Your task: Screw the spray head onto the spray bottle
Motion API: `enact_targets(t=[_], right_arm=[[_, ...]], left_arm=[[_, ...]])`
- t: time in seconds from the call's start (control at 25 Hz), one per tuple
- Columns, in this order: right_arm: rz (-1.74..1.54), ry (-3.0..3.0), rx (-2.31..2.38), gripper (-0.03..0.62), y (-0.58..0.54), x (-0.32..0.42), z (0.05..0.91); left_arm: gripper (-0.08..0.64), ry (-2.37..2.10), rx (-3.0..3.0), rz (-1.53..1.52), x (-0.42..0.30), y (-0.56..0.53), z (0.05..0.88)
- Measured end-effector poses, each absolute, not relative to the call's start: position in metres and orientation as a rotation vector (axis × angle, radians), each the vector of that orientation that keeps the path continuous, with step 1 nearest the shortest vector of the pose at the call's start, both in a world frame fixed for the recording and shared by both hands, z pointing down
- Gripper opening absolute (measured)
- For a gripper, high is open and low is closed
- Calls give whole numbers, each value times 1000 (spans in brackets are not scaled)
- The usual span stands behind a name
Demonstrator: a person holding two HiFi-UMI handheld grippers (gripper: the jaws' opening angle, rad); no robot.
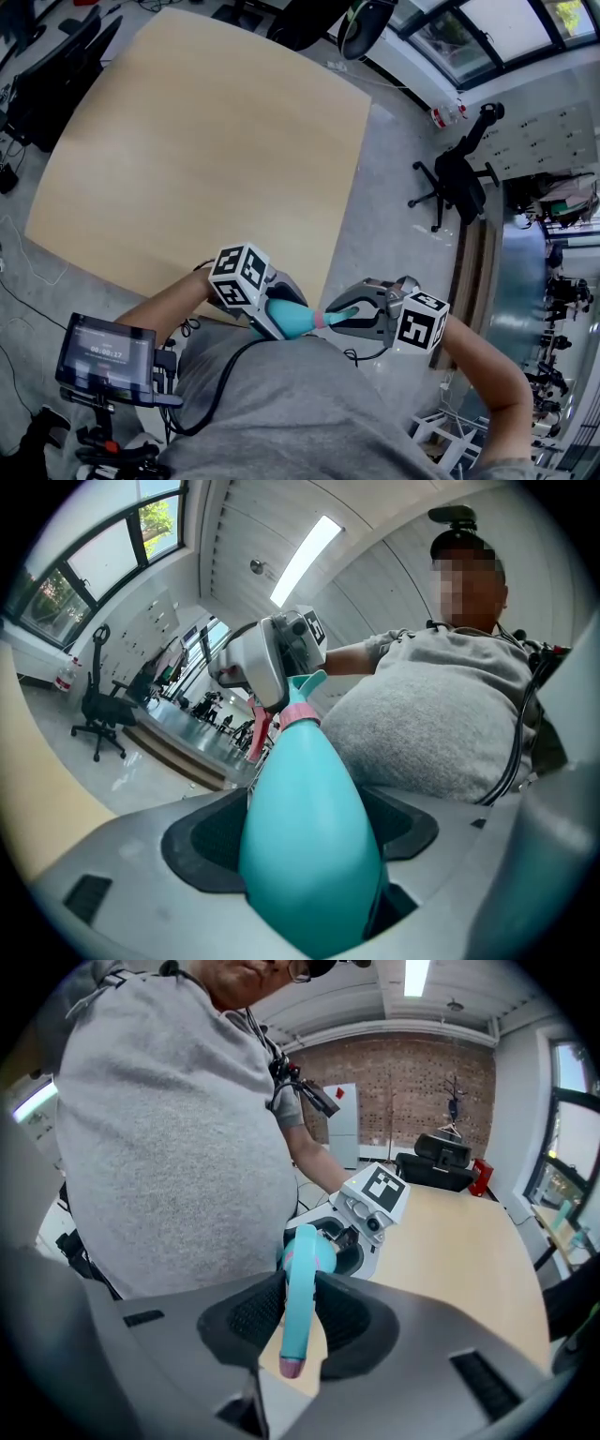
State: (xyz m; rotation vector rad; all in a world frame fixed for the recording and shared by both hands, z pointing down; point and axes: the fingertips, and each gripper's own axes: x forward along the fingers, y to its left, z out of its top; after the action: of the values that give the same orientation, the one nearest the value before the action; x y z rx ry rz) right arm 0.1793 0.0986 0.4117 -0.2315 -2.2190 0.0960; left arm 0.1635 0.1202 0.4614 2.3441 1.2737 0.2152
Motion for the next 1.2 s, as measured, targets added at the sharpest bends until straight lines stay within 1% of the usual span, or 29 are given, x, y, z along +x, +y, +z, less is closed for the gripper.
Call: enact_targets(t=[0.12, 0.28, 0.56, 0.64, 0.68, 0.92, 1.08, 1.12, 1.2], right_arm=[[140, -2215, -212, 83, 97, 178, 412], [119, -2202, -138, 83, 95, 177, 413], [315, -2347, 60, 89, 96, 178, 406], [347, -2383, 68, 102, 97, 175, 403], [353, -2387, 69, 118, 97, 174, 403], [250, -2367, 39, 120, 99, 171, 410], [248, -2336, -6, 120, 99, 169, 409], [218, -2315, -23, 120, 100, 167, 409], [31, -2247, -85, 120, 103, 163, 408]], left_arm=[[380, 1274, 2333, 222, 163, 120, 462], [380, 1267, 2322, 222, 163, 119, 463], [380, 1258, 2330, 186, 163, 120, 461], [380, 1266, 2331, 190, 163, 120, 461], [380, 1270, 2330, 194, 163, 121, 460], [380, 1285, 2326, 210, 165, 123, 461], [380, 1293, 2329, 212, 164, 123, 460], [380, 1299, 2329, 211, 164, 124, 459], [380, 1317, 2330, 197, 162, 125, 458]])
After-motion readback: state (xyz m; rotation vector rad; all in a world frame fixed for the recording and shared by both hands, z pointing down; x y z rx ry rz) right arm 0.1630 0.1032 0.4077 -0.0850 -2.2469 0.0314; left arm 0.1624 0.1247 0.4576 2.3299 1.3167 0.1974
